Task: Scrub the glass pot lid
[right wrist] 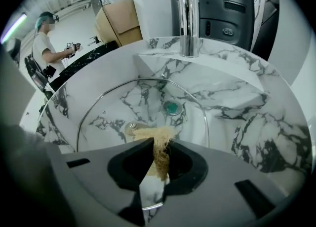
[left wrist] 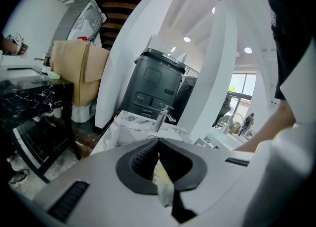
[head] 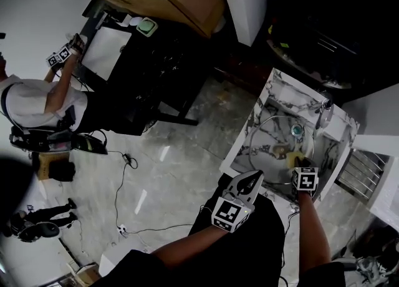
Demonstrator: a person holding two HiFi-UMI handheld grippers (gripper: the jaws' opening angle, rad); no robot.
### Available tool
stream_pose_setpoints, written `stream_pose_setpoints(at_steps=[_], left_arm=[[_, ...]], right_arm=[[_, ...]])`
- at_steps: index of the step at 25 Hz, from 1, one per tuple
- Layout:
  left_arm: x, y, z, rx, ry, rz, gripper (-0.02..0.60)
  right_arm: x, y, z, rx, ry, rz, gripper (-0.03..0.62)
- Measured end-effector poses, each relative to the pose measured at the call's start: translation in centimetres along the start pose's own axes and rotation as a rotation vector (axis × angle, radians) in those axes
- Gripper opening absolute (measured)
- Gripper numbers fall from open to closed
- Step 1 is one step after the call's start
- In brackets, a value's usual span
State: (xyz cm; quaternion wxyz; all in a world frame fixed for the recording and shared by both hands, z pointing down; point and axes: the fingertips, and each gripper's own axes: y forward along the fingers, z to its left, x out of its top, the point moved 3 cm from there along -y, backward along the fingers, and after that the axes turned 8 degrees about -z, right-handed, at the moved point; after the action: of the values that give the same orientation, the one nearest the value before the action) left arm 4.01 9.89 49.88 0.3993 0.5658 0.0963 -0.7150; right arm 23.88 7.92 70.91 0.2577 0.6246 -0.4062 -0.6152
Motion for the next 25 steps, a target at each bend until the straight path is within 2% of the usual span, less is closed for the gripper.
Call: stream_pose_setpoints(at_steps=[6, 11, 25], left_arm=[[-0.4, -1.3, 1.0, 0.02, -0.027, -0.016, 0.017], [-1.1, -2.1, 1.8, 0.043, -0.043, -0.01, 0.016], [0.1, -3.5, 5.1, 0.077, -0.056, -0.017, 0.017]], right_arm=[[-0.3, 0.5, 2.8, 0.082, -0.093, 0.049, 0.071], [-0.2, 0.9, 4.3, 0.115, -0.118, 0.072, 0.071], [1.1, 2.6, 10.1, 0.23, -0.189, 0.124, 0.071]])
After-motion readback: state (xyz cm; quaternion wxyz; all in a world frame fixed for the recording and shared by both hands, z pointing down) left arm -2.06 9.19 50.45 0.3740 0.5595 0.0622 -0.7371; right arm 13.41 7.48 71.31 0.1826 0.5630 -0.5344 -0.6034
